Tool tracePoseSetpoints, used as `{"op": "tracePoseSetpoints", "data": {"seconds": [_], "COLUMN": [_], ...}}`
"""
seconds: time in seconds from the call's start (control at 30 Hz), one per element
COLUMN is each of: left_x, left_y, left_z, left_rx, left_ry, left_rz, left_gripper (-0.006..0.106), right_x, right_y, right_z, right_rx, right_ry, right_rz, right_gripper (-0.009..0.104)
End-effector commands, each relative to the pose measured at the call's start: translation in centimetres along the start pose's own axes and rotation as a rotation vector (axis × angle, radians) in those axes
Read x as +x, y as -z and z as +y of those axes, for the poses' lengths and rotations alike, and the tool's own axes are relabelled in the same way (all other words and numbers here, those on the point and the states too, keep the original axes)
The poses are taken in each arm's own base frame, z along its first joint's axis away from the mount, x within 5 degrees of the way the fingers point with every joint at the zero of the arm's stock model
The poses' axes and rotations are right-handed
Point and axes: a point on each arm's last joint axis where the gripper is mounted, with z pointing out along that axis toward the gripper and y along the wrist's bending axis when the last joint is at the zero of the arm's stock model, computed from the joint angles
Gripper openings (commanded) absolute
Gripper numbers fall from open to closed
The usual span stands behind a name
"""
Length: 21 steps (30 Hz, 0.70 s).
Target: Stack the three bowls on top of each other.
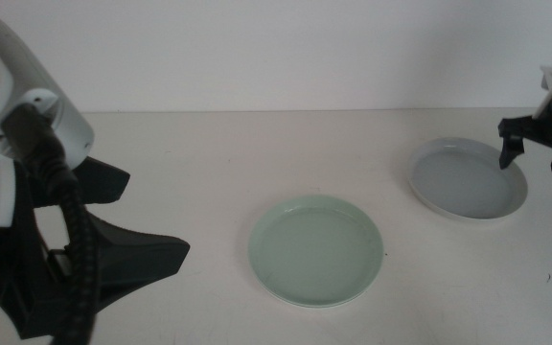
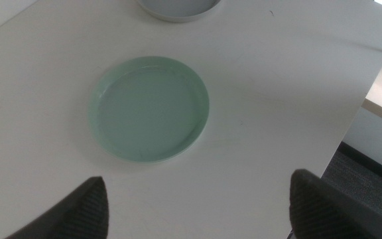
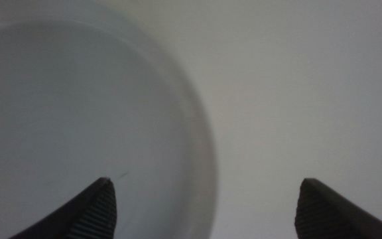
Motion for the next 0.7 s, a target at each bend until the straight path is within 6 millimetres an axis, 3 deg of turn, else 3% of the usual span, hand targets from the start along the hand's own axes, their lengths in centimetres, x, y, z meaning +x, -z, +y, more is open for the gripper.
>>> {"op": "tracePoseSetpoints", "data": {"seconds": [0.0,0.3,0.6,0.67], "left_x": [-1.2,-1.2,-1.2,-1.2], "left_y": [0.8,0.8,0.8,0.8], "left_z": [-0.1,-0.1,-0.2,-0.2], "left_rx": [-0.006,-0.006,-0.005,-0.005], "left_ry": [0.012,0.012,0.012,0.012], "left_rz": [-0.092,-0.092,-0.091,-0.091], "left_gripper": [0.105,0.105,0.105,0.105], "right_x": [-1.2,-1.6,-1.5,-1.4], "right_y": [2.6,-1.2,-1.4,-1.3], "right_z": [-0.8,-0.9,-1.0,-1.0], "right_rx": [-0.011,-0.061,-0.056,-0.058], "right_ry": [-0.015,-0.051,-0.043,-0.044], "right_rz": [-0.112,-0.113,-0.102,-0.089], "right_gripper": [0.068,0.056,-0.001,-0.001]}}
